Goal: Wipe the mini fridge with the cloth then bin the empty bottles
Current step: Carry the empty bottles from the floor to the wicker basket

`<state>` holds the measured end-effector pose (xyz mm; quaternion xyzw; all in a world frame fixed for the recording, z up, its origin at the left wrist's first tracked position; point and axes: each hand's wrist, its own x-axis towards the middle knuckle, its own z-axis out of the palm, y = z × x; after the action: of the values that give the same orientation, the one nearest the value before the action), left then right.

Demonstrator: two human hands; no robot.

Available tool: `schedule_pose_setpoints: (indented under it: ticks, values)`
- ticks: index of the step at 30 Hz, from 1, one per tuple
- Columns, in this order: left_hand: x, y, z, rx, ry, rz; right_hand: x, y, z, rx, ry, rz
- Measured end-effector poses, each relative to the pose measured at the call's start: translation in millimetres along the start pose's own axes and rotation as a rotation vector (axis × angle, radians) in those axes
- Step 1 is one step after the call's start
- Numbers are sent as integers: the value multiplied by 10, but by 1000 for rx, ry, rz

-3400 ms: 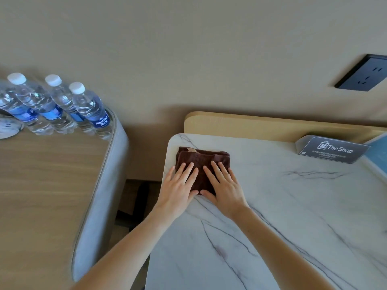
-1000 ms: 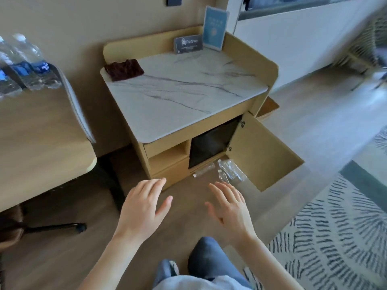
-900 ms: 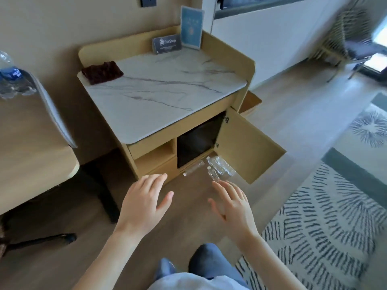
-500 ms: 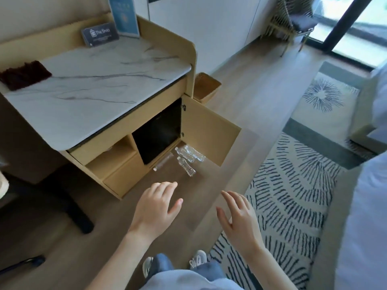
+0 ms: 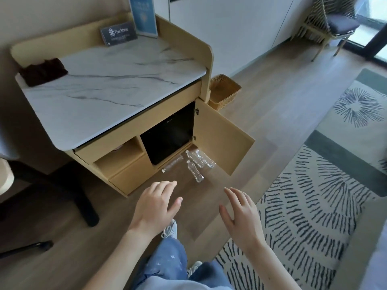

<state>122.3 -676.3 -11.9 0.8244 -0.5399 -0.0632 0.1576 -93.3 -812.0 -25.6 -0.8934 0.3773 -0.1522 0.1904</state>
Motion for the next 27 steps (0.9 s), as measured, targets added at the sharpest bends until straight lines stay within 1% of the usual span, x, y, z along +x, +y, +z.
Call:
schedule_pose_setpoints:
  ticks: [3, 11, 17, 22, 27]
  values:
    - [327, -162, 56, -2, -17, -23, 393, 35, 107, 3, -17, -3]
    - [1467, -800, 366, -33, -68, -47, 1688, 149, 527, 20, -60, 70]
    - [2383, -1277, 782, -30, -95, -84, 2641, 478, 1061, 29, -85, 68]
    - [2926, -1604, 1525, 17, -98, -113, 3219, 1018, 1855, 9, -99, 31]
    - [3243, -2022, 2782, 23, -130, -188, 3592, 1760, 3034, -6, -176, -30]
